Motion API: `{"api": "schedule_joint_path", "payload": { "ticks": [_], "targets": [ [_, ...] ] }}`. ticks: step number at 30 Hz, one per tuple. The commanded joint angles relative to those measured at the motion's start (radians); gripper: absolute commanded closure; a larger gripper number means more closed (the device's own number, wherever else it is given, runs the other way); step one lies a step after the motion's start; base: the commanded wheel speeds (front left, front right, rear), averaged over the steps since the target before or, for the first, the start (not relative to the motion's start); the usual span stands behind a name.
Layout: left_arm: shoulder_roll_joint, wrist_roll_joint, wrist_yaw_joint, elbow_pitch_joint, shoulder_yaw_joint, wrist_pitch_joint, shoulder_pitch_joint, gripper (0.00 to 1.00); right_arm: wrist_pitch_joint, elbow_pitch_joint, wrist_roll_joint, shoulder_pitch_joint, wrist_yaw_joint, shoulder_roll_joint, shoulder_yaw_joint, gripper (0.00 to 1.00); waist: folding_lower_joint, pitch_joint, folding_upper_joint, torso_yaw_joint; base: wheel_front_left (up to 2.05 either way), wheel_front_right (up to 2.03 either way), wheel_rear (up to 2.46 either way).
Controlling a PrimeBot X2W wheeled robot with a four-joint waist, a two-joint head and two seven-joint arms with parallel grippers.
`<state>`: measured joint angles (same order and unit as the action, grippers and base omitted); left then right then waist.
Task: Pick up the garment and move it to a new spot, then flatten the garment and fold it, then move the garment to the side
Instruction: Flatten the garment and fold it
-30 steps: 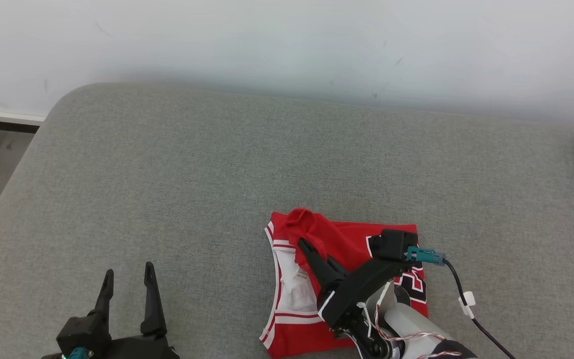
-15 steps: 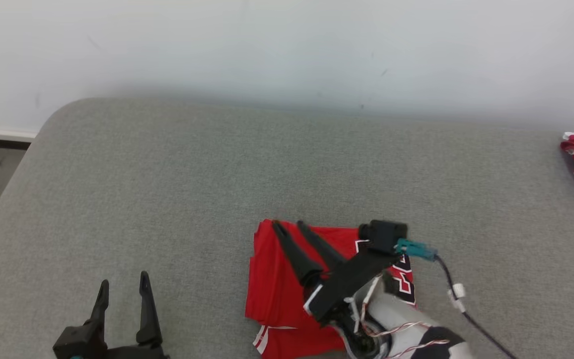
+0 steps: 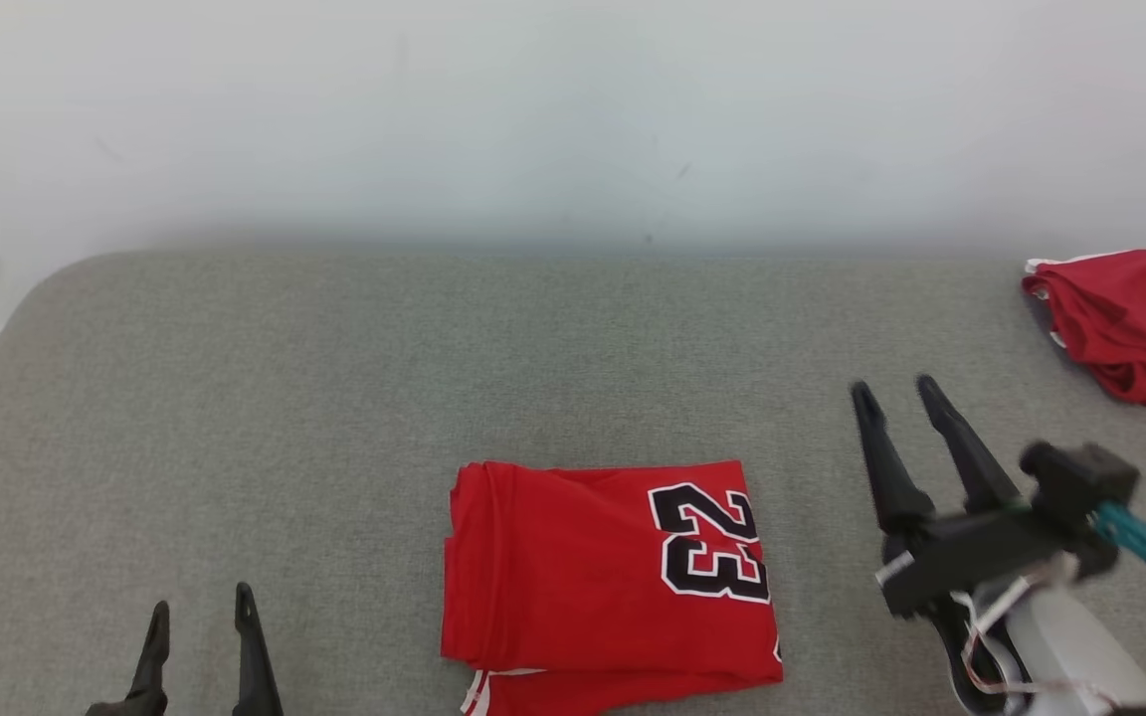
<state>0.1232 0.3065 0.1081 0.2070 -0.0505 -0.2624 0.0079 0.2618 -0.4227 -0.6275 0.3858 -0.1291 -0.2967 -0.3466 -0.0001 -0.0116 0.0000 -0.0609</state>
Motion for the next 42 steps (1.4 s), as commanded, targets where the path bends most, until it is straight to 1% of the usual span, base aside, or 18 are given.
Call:
{"api": "schedule_joint_path", "payload": {
  "ticks": [1, 6, 10, 13, 15, 18, 21, 23, 25, 32, 36, 42],
  "targets": [
    [0.011, -0.016, 0.008, -0.01, 0.001, -0.003, 0.022, 0.0, 0.003, 0.02, 0.04, -0.051, -0.003, 0.012, 0.041, 0.0, 0.0001, 0.013, 0.0, 0.017, 0.0, 0.0, 0.0],
    [0.045, -0.065, 0.032, -0.045, -0.017, 0.003, 0.042, 0.0, 0.004, 0.102, 0.176, -0.21, -0.003, 0.068, 0.199, 0.0, 0.0001, 0.028, 0.0, 0.031, 0.0, 0.0, 0.0],
    [0.073, -0.103, 0.028, -0.082, -0.041, 0.015, 0.064, 0.0, -0.001, 0.171, 0.261, -0.316, -0.003, 0.126, 0.286, 0.0, 0.0001, 0.039, 0.0, 0.038, 0.0, 0.0, 0.0],
    [0.088, -0.111, 0.017, -0.118, -0.053, 0.016, 0.072, 0.0, -0.02, 0.22, 0.303, -0.37, -0.003, 0.172, 0.322, 0.0, 0.0001, 0.043, 0.0, 0.045, 0.0, 0.0, 0.0],
    [0.101, -0.114, 0.01, -0.132, -0.058, 0.02, 0.084, 0.0, -0.032, 0.248, 0.32, -0.395, -0.003, 0.19, 0.333, 0.0, 0.0001, 0.046, 0.0, 0.049, 0.0, 0.0, 0.0],
    [0.127, -0.106, -0.018, -0.146, -0.065, 0.026, 0.093, 0.0, -0.044, 0.274, 0.327, -0.423, -0.003, 0.214, 0.343, 0.0, 0.0001, 0.053, 0.0, 0.051, 0.0, 0.0, 0.0],
    [0.148, -0.09, -0.043, -0.151, -0.06, 0.032, 0.101, 0.0, -0.052, 0.289, 0.338, -0.445, -0.003, 0.227, 0.349, 0.0, 0.0001, 0.059, 0.0, 0.048, 0.0, 0.0, 0.0],
    [0.161, -0.079, -0.051, -0.152, -0.051, 0.041, 0.108, 0.0, -0.056, 0.29, 0.342, -0.455, -0.003, 0.233, 0.348, 0.0, 0.0001, 0.062, 0.0, 0.043, 0.0, 0.0, 0.0],
    [0.166, -0.071, -0.039, -0.151, -0.041, 0.058, 0.12, 0.0, -0.059, 0.291, 0.346, -0.464, -0.003, 0.238, 0.345, 0.0, 0.0001, 0.063, 0.0, 0.041, 0.0, 0.0, 0.0],
    [0.185, -0.05, -0.03, -0.165, -0.031, 0.134, 0.132, 0.0, -0.073, 0.297, 0.358, -0.459, -0.003, 0.243, 0.334, 0.0, 0.0001, 0.063, 0.0, 0.041, 0.0, 0.0, 0.0],
    [0.187, -0.045, -0.028, -0.184, -0.035, 0.158, 0.13, 0.0, -0.08, 0.301, 0.366, -0.456, -0.003, 0.244, 0.334, 0.0, 0.0001, 0.062, 0.0, 0.039, 0.0, 0.0, 0.0],
    [0.191, -0.057, -0.004, -0.21, -0.034, 0.18, 0.128, 0.0, -0.099, 0.307, 0.379, -0.456, -0.003, 0.245, 0.33, 0.0, 0.0001, 0.061, 0.0, 0.04, 0.0, 0.0, 0.0]
  ]
}}
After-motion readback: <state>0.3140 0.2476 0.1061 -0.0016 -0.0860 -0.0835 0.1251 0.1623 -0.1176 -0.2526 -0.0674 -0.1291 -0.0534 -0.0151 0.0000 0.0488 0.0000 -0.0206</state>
